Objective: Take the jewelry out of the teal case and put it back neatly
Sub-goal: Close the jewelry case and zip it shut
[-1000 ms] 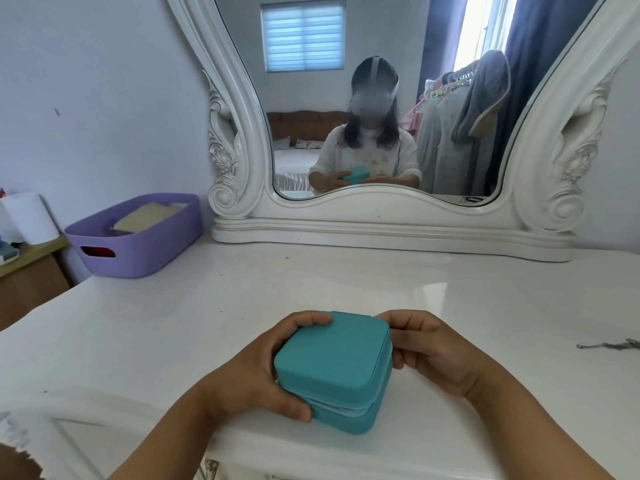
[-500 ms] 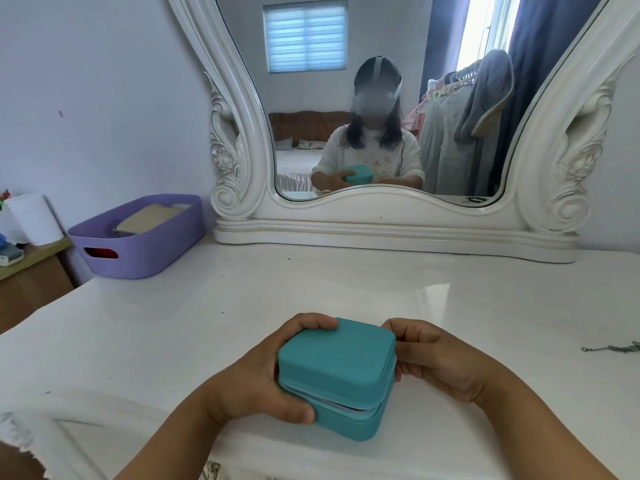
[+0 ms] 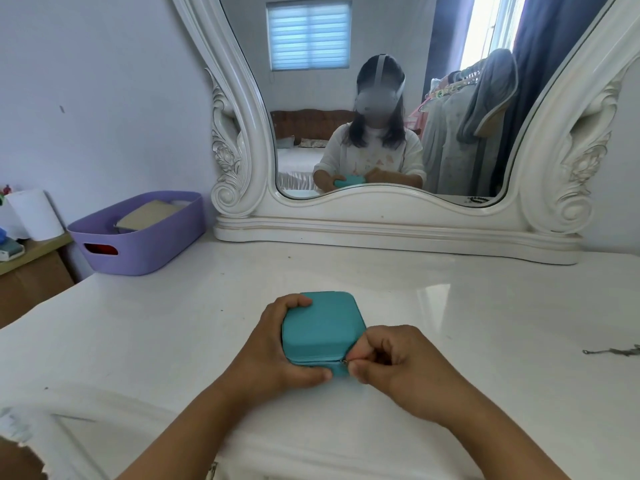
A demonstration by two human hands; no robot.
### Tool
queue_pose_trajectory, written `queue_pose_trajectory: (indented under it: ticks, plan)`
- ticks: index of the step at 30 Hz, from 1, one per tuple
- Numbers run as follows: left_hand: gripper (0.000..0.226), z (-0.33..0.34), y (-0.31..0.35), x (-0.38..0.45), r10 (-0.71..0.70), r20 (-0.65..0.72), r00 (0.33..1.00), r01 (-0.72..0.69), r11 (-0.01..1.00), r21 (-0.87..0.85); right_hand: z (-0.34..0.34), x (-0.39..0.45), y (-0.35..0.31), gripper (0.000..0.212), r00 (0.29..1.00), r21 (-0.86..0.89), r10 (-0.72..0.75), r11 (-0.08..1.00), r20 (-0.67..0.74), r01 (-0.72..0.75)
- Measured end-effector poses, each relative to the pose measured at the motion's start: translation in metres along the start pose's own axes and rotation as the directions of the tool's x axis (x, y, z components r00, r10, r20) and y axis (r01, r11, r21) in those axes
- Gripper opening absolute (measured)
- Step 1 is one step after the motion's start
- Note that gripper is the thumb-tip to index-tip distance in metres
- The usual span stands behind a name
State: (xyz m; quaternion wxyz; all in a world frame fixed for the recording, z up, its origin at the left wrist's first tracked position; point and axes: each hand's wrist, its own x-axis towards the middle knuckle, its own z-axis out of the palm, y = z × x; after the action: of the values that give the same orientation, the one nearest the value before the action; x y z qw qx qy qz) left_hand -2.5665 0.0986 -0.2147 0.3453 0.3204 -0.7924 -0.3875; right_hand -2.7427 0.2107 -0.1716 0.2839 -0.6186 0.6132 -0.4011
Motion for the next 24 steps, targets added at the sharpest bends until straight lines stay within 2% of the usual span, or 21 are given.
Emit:
queue_pose_trajectory:
  ticks: [4,5,7,8,9,10,11,13,15,16,18,20,22,24]
  plan:
    - [0.089,0.013,0.004,0.003,0.028,-0.014,0.999,-0.027,0.997,0.066,0.018,-0.004,-0.009,0.021,0.996,0.001,-0.034,0.999,0.087,0.034]
    - [0.088,0.014,0.004,0.004,0.023,-0.011,1.000,-0.023,0.999,0.049,0.018,-0.004,-0.010,0.022,0.997,0.033,-0.063,0.998,0.049,0.061]
    - [0.088,0.015,0.004,0.004,0.001,-0.002,1.000,-0.001,1.000,-0.004,0.010,0.000,-0.007,0.024,0.971,0.158,-0.074,0.981,-0.226,0.112]
    - [0.088,0.014,0.004,0.004,-0.004,0.006,1.000,0.004,1.000,-0.025,0.004,0.002,-0.003,0.021,0.927,0.211,-0.039,0.969,-0.374,0.126]
    - [0.088,0.013,0.004,0.004,0.001,0.012,1.000,-0.001,0.999,-0.043,-0.003,0.006,0.002,0.016,0.885,0.231,0.010,0.967,-0.466,0.111]
    - [0.088,0.012,0.004,0.004,0.013,0.017,1.000,-0.012,0.998,-0.067,-0.007,0.009,0.008,0.009,0.867,0.227,0.064,0.972,-0.494,0.057]
    - [0.088,0.012,0.004,0.004,0.026,0.021,0.999,-0.024,0.995,-0.096,-0.008,0.012,0.013,0.012,0.876,0.226,0.129,0.974,-0.464,-0.023]
    - [0.088,0.014,0.007,0.006,0.058,0.029,0.998,-0.053,0.987,-0.154,-0.007,0.017,0.024,0.035,0.926,0.334,0.262,0.928,-0.273,-0.164]
    - [0.088,0.017,0.010,0.009,0.086,0.045,0.995,-0.075,0.978,-0.197,-0.004,0.020,0.022,0.045,0.942,0.582,0.328,0.781,-0.072,-0.227]
    - [0.088,0.019,0.011,0.010,0.094,0.052,0.994,-0.082,0.975,-0.208,-0.003,0.021,0.021,0.048,0.946,0.672,0.323,0.706,-0.026,-0.222]
    - [0.091,0.022,0.012,0.012,0.091,0.033,0.995,-0.084,0.979,-0.184,-0.003,0.022,0.022,0.052,0.951,0.745,0.307,0.642,-0.037,-0.179]
    - [0.088,0.027,0.014,0.013,0.096,-0.096,0.991,-0.100,0.994,-0.036,-0.004,0.023,0.024,0.052,0.948,0.773,0.307,0.620,-0.080,-0.135]
    - [0.066,0.033,0.018,0.012,0.173,-0.291,0.941,-0.134,0.980,0.148,-0.005,0.023,0.025,0.046,0.940,0.804,0.320,0.587,-0.116,-0.100]
    - [0.043,0.039,0.023,0.011,0.239,-0.354,0.904,-0.143,0.950,0.278,-0.005,0.023,0.027,0.042,0.926,0.825,0.349,0.560,-0.146,-0.081]
